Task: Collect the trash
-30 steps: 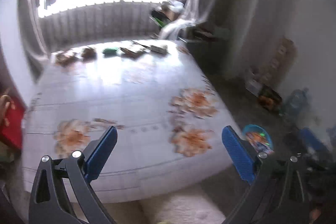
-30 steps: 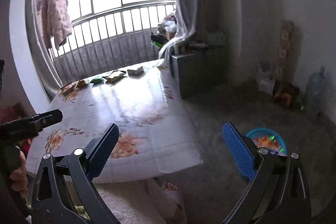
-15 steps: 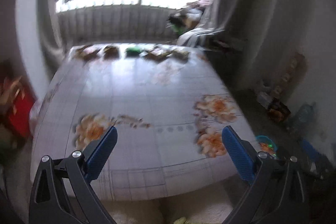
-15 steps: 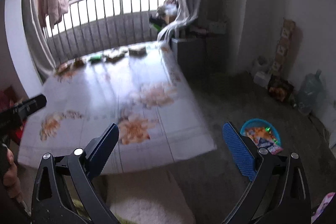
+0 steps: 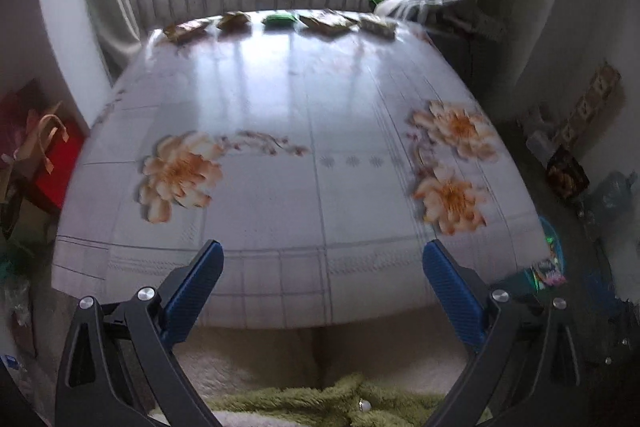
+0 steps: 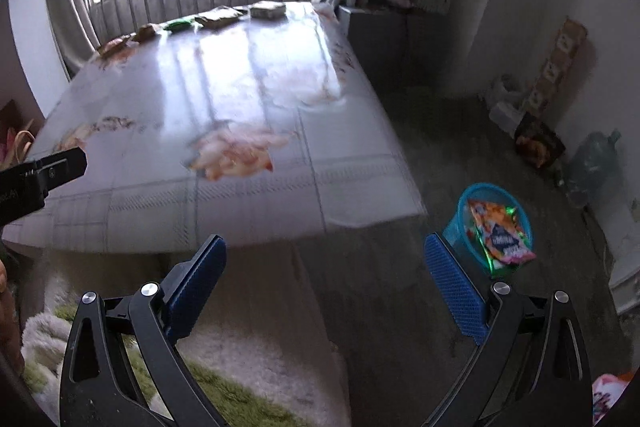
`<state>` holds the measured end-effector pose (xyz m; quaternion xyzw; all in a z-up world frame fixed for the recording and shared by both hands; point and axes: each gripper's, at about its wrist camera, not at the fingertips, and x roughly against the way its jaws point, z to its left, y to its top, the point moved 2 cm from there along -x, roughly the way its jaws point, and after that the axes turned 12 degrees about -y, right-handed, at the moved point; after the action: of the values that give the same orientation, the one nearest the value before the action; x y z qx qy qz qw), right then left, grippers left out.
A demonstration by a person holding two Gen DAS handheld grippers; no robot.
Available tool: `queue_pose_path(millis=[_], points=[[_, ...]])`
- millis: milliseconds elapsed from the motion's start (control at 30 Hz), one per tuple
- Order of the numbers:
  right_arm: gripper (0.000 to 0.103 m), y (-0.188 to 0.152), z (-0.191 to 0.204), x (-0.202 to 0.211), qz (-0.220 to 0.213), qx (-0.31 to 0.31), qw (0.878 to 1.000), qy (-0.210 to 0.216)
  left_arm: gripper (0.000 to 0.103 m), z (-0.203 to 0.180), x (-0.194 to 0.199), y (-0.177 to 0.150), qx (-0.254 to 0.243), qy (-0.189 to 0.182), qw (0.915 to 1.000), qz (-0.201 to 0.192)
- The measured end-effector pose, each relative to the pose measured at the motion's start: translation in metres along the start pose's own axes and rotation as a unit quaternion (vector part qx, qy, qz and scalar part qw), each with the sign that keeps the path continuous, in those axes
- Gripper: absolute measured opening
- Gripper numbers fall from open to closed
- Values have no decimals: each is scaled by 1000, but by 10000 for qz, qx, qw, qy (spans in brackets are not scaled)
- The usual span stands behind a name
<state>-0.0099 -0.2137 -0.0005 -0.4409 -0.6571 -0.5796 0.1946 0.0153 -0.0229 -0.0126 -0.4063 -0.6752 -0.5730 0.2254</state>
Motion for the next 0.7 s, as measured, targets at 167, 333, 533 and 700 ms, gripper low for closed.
queue_pose_path(millis=[167,333,533,700], points=[[95,-4,-11,-6,140,-143,9998,-86,98,-14,-9,-4,-240,-23,9996,174],[95,0,-17,-9,150,-201,9996,-98,98,-21,-10,-2,-354,70,9992,147],[95,4,-21,-10,110,-233,9996,-67,98,-19,-6,2,-343,189,9992,71],[95,7,-21,-9,48,-200,9998,-70,98,-16,-2,5,-305,261,9992,-20]])
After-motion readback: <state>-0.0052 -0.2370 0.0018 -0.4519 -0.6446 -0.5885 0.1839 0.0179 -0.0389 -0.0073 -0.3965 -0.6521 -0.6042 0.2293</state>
